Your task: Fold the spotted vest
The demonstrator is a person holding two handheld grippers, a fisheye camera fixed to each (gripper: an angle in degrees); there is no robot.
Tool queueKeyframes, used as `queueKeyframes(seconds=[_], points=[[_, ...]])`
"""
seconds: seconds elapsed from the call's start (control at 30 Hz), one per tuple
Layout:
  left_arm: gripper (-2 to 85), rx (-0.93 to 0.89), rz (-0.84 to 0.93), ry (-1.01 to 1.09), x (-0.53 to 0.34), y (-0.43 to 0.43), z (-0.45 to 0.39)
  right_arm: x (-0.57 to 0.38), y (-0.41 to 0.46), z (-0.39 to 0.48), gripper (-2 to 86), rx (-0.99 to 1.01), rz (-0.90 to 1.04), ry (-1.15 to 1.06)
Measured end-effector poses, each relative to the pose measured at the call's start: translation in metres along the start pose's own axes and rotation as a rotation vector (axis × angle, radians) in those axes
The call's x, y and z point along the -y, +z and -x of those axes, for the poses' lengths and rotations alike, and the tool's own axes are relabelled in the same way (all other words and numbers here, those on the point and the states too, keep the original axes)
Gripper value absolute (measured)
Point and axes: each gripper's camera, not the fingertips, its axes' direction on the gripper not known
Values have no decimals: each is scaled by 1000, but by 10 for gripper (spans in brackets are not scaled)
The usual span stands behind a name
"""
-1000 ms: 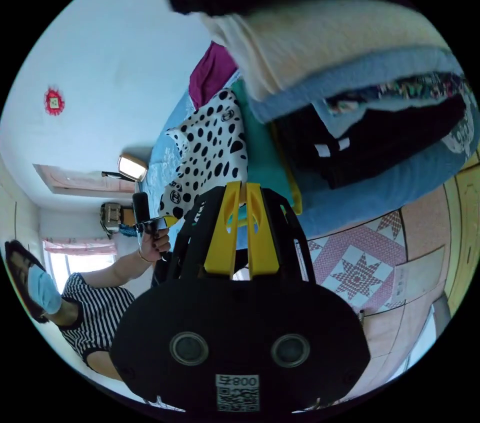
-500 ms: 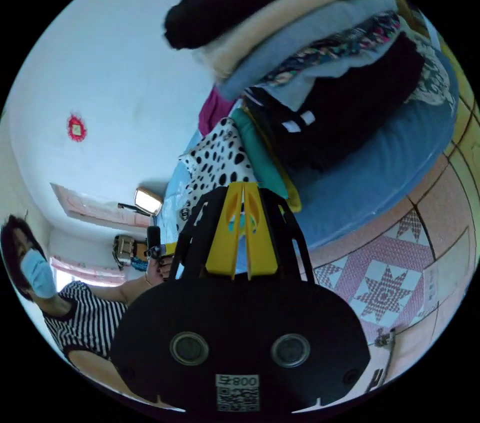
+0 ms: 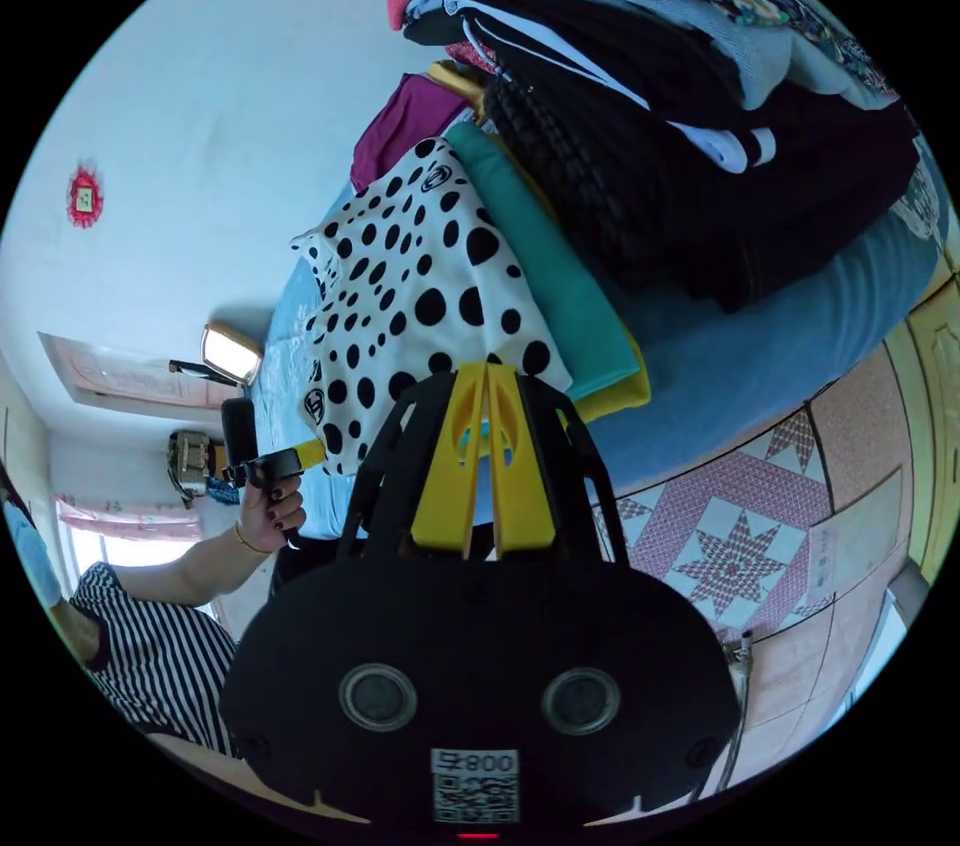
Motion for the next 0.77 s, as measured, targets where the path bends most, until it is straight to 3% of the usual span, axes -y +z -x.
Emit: queueKeyframes(seconds=[0.2, 0.53, 0.77], points=[[2, 8, -14, 115, -44, -32, -14, -2, 3, 65, 0, -91, -94, -70], [2, 784, 91, 176, -141, -110, -14, 66, 63, 244, 10, -186, -170, -385], [2, 808, 65, 250, -179, -125, -36, 170, 174, 381, 63, -265, -114, -515]])
